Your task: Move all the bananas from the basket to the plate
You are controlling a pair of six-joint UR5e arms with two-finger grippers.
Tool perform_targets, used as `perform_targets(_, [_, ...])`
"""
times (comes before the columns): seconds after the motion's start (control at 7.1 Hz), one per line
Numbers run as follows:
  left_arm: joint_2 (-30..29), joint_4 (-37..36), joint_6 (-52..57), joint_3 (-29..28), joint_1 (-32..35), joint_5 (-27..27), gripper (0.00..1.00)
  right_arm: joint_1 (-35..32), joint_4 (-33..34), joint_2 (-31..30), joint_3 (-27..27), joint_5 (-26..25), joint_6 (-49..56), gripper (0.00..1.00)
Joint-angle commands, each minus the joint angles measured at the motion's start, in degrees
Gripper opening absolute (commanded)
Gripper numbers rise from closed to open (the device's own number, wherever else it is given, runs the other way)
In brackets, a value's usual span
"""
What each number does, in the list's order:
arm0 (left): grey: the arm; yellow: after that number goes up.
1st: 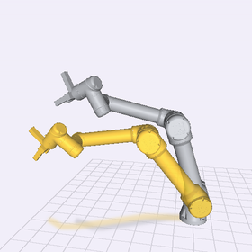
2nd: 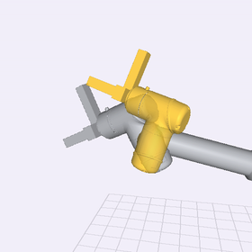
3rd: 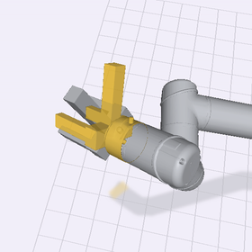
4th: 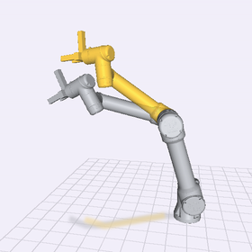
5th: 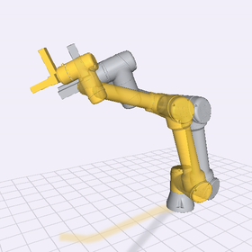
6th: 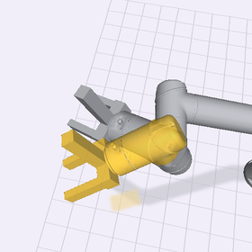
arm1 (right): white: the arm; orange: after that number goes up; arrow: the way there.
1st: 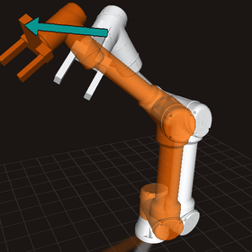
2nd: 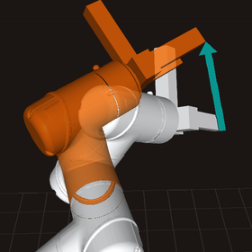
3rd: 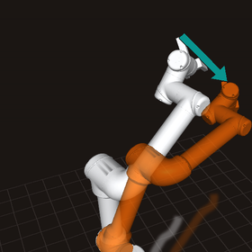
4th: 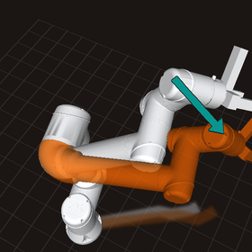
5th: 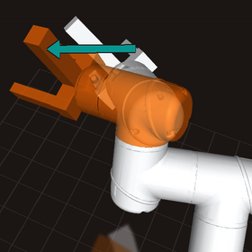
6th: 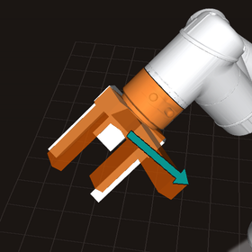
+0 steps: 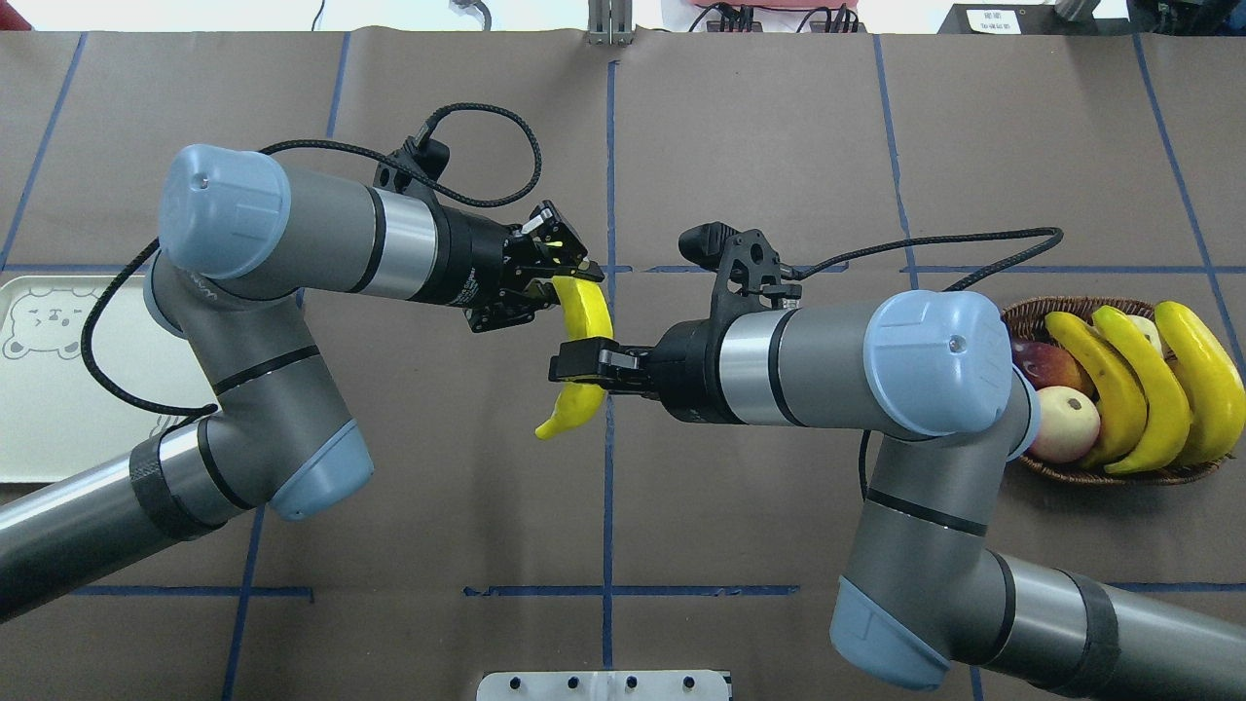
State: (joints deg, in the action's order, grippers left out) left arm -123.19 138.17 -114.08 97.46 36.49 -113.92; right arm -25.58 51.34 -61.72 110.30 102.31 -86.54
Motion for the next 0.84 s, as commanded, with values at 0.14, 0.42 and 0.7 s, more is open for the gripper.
perform_targets(0.14, [1.80, -6.20, 2.26, 0.19, 3.91, -3.82, 0.00, -2.18, 0.25, -0.94, 0.61, 1.22, 0.50, 1.00])
perform_targets(0.42, [8.10, -15.42, 20.28, 0.36, 14.60, -13.48, 0.00, -8.58, 9.87, -3.67, 4.11, 5.95, 3.28, 1.00])
perform_targets(0.7, [20.47, -16.88, 41.13, -0.59, 19.82, -12.82, 0.00, -12.92, 25.07, -8.21, 10.52, 10.45, 17.03, 1.00])
